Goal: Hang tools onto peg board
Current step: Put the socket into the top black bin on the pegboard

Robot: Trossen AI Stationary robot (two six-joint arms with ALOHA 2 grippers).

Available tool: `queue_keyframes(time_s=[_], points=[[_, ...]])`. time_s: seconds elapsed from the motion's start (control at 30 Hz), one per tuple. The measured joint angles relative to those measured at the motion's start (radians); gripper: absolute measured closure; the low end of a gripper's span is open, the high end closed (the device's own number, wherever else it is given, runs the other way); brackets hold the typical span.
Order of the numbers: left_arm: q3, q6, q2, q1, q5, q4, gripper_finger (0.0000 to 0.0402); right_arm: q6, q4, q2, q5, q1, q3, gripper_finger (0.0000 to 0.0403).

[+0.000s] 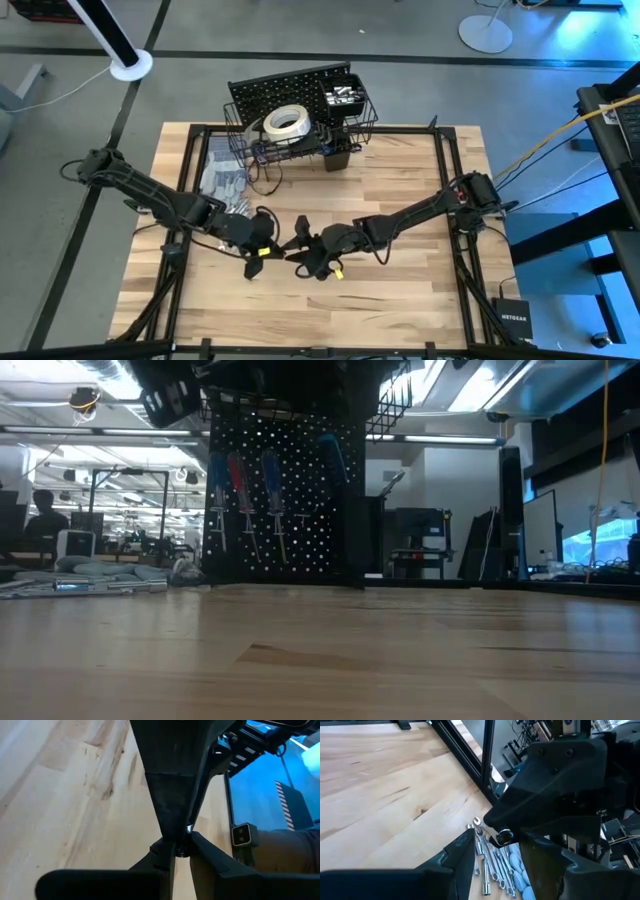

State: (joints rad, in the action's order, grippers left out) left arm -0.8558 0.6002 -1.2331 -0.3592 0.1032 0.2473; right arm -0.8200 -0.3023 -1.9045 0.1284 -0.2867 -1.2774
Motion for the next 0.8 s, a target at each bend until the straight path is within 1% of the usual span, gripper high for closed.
queue_keyframes(time_s=[0.13,0.23,0.33,0.5,0.6,0.8], points=[[0.001,-0.006,-0.001,0.008,-0.004,0.001,0.0372,0.0,0.008,0.0,0.004,0.005,0.0,0.0248],[0.001,-0.006,-0.001,0.007,-0.004,-0.007,0.037,0.0,0.005,0.002,0.01,0.008,0.0,0.0262],[0.001,-0.006,-0.001,0.008,-0.002,-0.007,0.0366,-0.001,0.003,0.002,0.004,0.012,0.0,0.0289],[0.001,-0.006,-0.001,0.009,-0.008,-0.013,0.037,-0.004,-0.004,0.002,-0.01,0.012,0.001,0.0345],[0.001,-0.006,-0.001,0.011,-0.01,-0.011,0.0367,-0.003,-0.002,0.002,-0.011,0.012,0.002,0.0367],[0.001,-0.006,-0.001,0.011,0.001,-0.015,0.0349,-0.002,-0.004,0.002,-0.01,0.012,0.002,0.0368]])
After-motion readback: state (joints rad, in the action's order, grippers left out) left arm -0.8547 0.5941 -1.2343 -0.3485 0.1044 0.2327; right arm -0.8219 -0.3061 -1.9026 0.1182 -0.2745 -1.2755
